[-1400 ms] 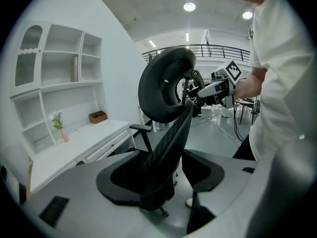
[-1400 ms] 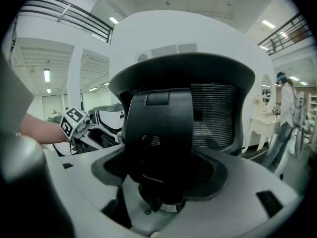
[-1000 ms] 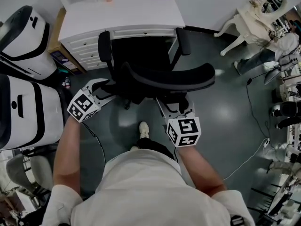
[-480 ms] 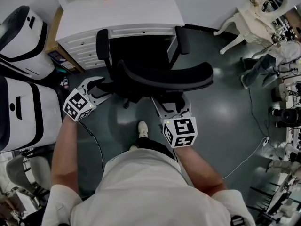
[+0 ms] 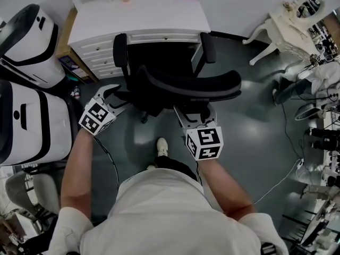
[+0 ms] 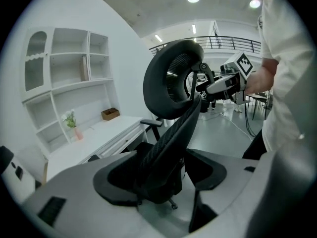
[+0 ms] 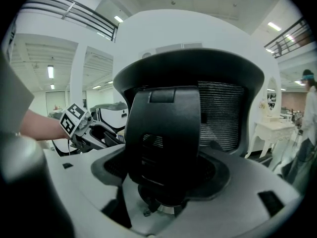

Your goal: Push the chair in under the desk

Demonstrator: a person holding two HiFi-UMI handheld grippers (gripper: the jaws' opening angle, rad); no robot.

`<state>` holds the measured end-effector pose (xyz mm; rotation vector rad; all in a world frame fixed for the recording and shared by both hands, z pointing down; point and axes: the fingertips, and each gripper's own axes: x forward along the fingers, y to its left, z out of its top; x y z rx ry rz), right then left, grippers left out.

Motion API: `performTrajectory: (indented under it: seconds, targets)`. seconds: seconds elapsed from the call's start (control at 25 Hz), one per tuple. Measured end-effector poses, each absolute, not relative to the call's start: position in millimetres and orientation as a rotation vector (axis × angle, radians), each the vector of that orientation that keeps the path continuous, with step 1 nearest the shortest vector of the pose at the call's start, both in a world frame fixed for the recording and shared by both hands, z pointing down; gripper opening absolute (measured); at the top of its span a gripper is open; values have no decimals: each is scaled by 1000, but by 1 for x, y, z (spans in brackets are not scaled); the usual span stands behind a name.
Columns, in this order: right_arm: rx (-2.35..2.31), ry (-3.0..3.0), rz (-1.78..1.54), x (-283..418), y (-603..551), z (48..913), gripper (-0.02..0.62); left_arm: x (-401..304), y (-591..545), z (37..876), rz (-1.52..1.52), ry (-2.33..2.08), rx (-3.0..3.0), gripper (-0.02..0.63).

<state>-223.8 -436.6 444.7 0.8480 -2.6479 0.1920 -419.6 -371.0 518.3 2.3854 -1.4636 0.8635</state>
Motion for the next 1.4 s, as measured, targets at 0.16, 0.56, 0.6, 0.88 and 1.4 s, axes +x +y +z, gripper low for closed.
performTrajectory:
  seconds: [0.16, 0.56, 0.6, 0.88, 1.4]
  targets:
    - [817, -2654, 105, -223, -435, 439, 330, -423, -367, 513, 926, -1584, 2312, 296]
    - [949, -2643, 26, -165, -408, 428, 330, -421, -321, 476, 728, -1800, 2277, 262]
    - [958, -2641, 33, -160, -402, 429, 330, -416, -315, 471, 684, -1802, 2283, 256]
    - [962, -2650, 82, -128, -339, 434, 274, -361, -264, 443, 469, -1750, 2349, 193]
    - [851, -2710, 116, -100, -243, 426, 17, -258, -190, 432, 295, -1563, 2386, -3]
